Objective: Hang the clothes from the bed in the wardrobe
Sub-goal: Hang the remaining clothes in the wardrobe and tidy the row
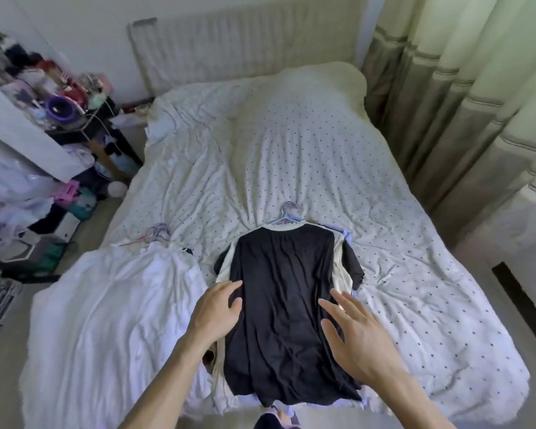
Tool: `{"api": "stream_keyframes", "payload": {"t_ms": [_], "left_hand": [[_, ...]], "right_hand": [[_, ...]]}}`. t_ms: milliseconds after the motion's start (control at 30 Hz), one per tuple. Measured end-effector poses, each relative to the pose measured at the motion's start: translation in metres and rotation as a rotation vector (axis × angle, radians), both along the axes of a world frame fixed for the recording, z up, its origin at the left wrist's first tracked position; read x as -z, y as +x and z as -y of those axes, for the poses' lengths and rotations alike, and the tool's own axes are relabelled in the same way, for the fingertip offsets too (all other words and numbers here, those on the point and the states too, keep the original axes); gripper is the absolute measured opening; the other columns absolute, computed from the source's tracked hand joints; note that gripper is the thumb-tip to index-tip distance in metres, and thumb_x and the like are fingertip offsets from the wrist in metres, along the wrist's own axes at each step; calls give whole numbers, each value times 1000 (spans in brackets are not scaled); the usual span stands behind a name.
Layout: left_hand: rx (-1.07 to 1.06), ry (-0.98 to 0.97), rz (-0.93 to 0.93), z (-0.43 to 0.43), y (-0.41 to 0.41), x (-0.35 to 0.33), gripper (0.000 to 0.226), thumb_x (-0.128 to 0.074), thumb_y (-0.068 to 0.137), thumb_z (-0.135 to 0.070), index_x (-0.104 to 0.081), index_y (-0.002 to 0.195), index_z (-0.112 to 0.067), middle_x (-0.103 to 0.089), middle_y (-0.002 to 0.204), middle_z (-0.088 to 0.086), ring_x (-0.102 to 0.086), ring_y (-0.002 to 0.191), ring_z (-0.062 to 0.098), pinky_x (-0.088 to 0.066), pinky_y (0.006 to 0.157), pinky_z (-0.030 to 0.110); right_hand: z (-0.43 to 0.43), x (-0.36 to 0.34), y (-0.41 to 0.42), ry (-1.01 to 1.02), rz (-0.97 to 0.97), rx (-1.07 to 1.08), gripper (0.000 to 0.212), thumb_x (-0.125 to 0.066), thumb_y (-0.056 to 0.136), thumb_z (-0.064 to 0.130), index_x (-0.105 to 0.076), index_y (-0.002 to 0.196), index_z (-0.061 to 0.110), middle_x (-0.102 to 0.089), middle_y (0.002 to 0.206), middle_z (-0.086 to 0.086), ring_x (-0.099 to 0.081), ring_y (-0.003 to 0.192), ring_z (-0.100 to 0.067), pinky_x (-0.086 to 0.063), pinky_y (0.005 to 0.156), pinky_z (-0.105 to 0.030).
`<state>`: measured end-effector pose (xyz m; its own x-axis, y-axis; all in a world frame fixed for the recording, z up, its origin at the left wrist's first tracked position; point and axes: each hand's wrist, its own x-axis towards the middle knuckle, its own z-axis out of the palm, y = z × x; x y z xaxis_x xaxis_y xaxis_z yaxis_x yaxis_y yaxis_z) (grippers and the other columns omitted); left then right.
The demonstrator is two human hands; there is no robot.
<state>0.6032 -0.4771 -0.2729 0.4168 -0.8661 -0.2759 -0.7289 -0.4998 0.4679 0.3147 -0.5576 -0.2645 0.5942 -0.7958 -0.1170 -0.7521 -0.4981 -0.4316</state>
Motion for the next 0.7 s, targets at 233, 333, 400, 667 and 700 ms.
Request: {"api": "stream_keyframes", "payload": {"t_ms": [233,333,400,667,700], "left_hand": [[6,75,18,69,60,44,47,-47,101,-28,-45,147,-24,-43,152,-6,-39,140,13,-31,116,31],[36,154,4,118,92,80,48,-46,100,-29,-44,148,-25,-43,152,-5,-39,140,14,-33,115,34],[48,206,-11,154,112,109,47,-46,100,-29,-44,147,-25,-43,151,-5,-40,139,15,-34,115,35],[39,409,8,283,162,246,59,-46,100,-33,-29,154,-22,-23,160,8,-35,141,26,-33,114,38],[25,377,42,296,167,260,59,-48,99,-32,-30,154,-20,-24,158,10,-37,139,28,-35,112,39]], "right_hand": [[70,41,67,46,-138,-41,51,-33,93,50,-64,129,32,-62,135,7,-50,135,-19,-45,104,-36],[112,76,100,123,-193,-39,65,-18,91,56,-53,141,33,-51,148,8,-33,146,-17,-31,116,-36],[140,104,120,181,-236,-33,77,-6,87,59,-43,149,33,-39,156,9,-21,151,-14,-21,120,-33],[230,232,171,381,-441,-4,57,-26,104,49,-19,158,33,-10,167,3,0,154,-18,-11,123,-36],[233,250,172,402,-474,-7,58,-26,103,51,-16,158,34,-6,167,1,2,154,-20,-11,124,-39]]}}
